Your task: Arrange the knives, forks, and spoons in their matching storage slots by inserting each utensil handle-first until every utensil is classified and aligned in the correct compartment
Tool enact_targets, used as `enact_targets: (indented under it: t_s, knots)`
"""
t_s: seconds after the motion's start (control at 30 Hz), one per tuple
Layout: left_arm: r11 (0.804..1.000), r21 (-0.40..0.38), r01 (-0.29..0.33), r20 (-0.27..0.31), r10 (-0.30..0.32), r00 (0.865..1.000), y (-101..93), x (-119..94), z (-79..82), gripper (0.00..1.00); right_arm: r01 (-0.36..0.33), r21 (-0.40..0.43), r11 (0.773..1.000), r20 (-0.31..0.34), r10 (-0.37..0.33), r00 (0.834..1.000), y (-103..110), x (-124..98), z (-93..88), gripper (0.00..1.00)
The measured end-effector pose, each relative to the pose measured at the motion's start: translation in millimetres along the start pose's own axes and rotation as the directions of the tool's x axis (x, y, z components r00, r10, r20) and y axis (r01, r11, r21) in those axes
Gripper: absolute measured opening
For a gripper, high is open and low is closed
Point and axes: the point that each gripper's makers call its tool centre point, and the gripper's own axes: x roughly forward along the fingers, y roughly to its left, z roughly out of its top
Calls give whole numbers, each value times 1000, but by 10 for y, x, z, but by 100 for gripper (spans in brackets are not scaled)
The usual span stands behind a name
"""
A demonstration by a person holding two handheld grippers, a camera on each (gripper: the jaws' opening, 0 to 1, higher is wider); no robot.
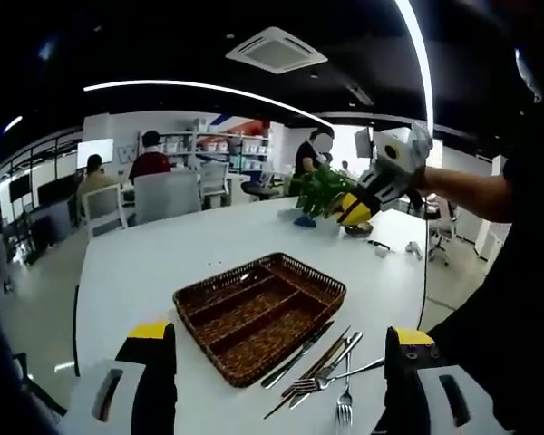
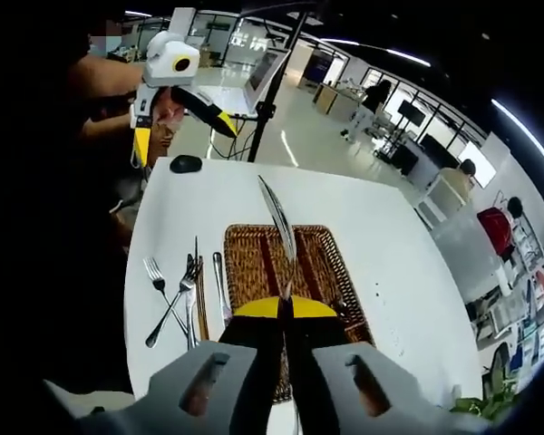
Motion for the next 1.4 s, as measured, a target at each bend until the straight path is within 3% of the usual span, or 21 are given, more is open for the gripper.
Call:
enact_targets:
  t_s: [0.73,1.4]
  knots:
    - [999,-20,-40,-12,40,999,66,-13,-14,100,-37,-50,998,22,38,999,-290,217,161,0]
    - [998,-13,-65,-16,65,998,-10,-18,-60,100,-29,-95,995,28,32,999,-558,478,273,0]
